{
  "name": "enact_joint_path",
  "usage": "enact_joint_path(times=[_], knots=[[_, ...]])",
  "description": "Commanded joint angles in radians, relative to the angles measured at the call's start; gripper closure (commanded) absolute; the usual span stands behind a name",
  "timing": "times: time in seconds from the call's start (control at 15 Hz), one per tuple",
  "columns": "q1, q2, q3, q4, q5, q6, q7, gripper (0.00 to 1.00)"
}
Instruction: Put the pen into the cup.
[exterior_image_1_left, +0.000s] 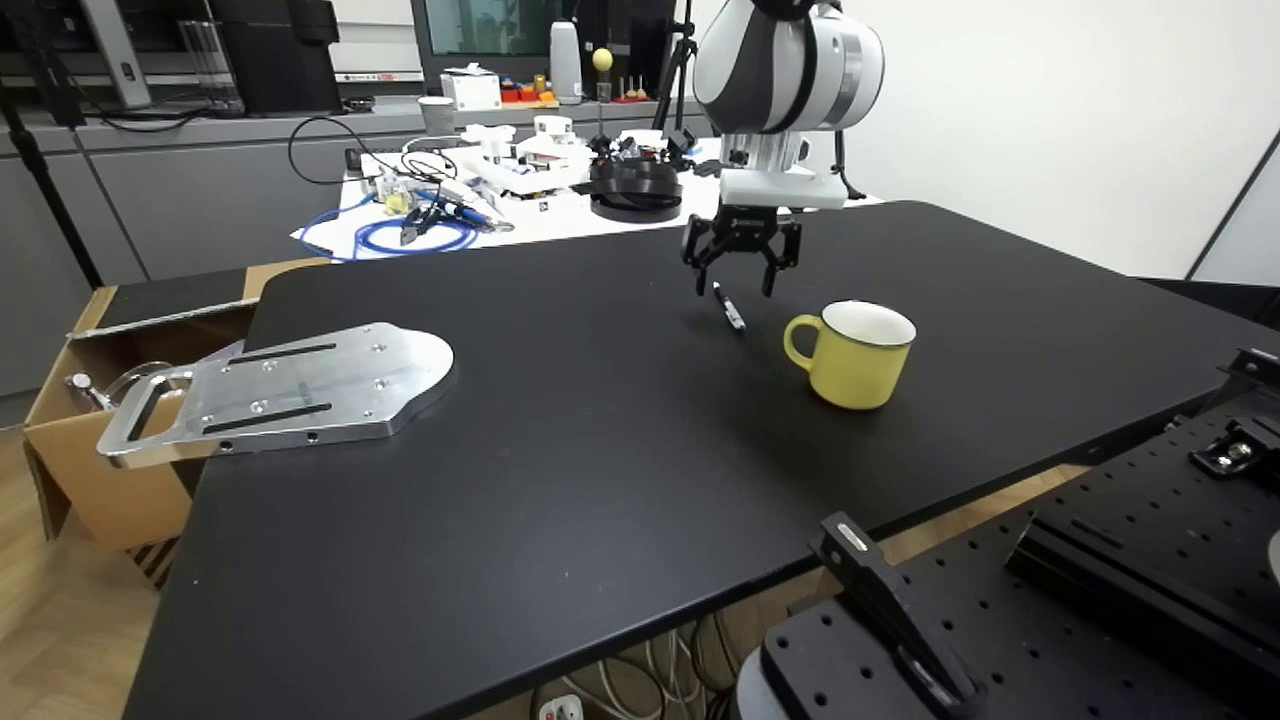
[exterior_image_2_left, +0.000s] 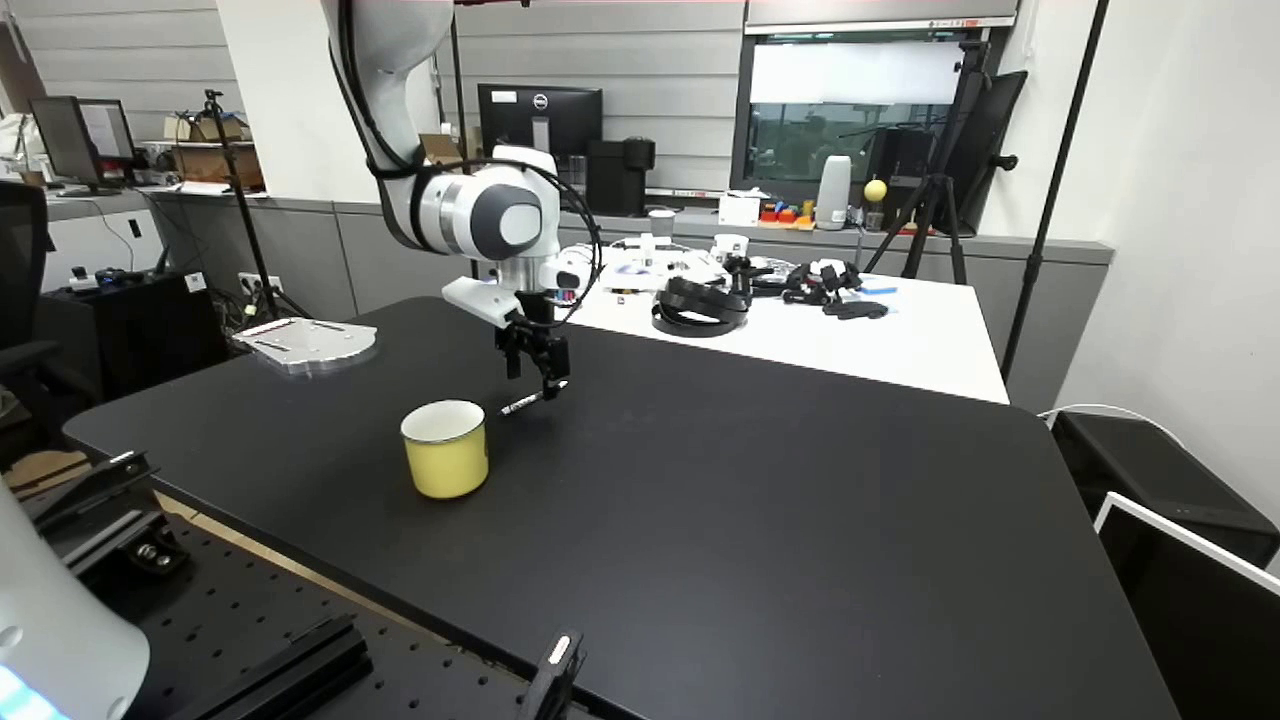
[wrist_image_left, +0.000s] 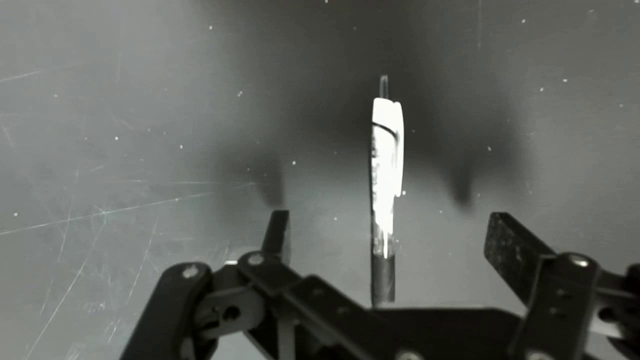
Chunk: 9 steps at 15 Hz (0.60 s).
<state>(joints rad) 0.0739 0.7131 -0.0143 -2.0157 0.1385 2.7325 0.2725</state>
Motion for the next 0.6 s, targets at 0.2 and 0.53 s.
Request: enact_joint_path(times=[0.2,0.53], knots=[[0.007,0.038,-0.005,0.012,0.011,0.056,0.008,0.26],[0.005,0.052,-0.006,0.021,0.015,0.060,0.012,0.61]])
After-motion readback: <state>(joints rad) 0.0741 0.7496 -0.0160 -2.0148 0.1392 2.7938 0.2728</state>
